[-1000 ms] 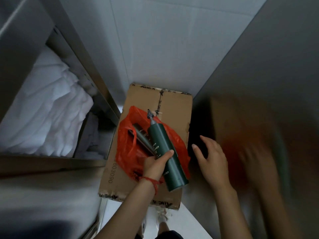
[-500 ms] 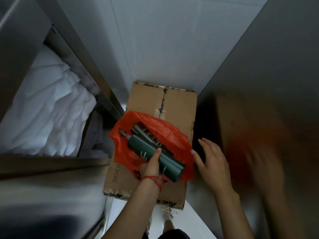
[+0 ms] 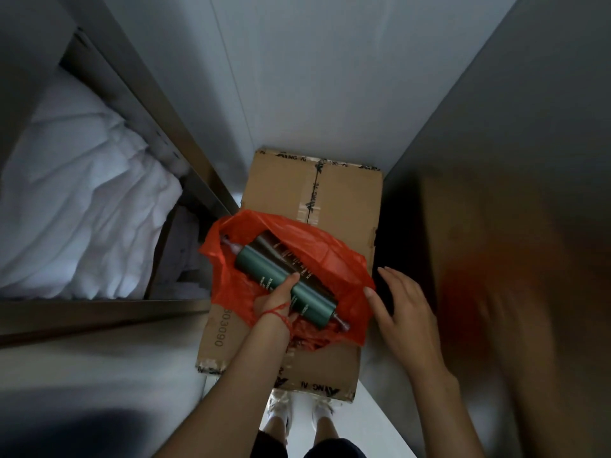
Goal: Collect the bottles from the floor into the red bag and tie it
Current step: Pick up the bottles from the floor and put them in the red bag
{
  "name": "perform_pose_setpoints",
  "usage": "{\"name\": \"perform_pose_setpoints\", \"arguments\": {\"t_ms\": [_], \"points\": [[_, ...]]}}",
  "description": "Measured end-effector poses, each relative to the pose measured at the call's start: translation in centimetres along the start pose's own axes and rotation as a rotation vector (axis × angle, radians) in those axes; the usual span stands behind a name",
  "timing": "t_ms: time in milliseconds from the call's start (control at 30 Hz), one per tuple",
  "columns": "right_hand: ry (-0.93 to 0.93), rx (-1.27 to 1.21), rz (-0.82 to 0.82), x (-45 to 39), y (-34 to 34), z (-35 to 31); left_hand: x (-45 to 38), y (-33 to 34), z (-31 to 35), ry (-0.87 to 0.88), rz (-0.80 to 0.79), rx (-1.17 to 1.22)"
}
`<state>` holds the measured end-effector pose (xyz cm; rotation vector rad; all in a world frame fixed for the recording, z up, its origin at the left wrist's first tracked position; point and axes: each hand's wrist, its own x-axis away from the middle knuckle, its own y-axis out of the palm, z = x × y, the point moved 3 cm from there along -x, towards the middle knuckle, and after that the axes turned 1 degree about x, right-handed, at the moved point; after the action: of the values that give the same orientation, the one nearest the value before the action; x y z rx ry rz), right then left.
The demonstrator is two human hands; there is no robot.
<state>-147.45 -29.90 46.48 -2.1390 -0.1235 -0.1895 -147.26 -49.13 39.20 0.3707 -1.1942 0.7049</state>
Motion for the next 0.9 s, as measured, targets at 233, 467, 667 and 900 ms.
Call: {"name": "perform_pose_setpoints", "arguments": {"t_ms": [233,467,667,900], "points": [[0.015,-0.039,-0.014,0.1,0.6,0.2,-1.3,-2.8,-0.6,-0.002,-0.051,-0.077],[0.011,-0.077,-0.058,0.4,1.4,0.1,-3.4,-3.1,-1.2,0.024,-0.051,-0.111],[0.001,-0.062,-0.049,0.5,1.7,-0.1,-5.0,-3.6,-2.2,0.069,-0.064,-0.133],[-0.026,-0.041,-0.065,0.8,1.5,-1.2,-4.6,-4.5,-1.8,0.118,-0.059,-0.224]]}}
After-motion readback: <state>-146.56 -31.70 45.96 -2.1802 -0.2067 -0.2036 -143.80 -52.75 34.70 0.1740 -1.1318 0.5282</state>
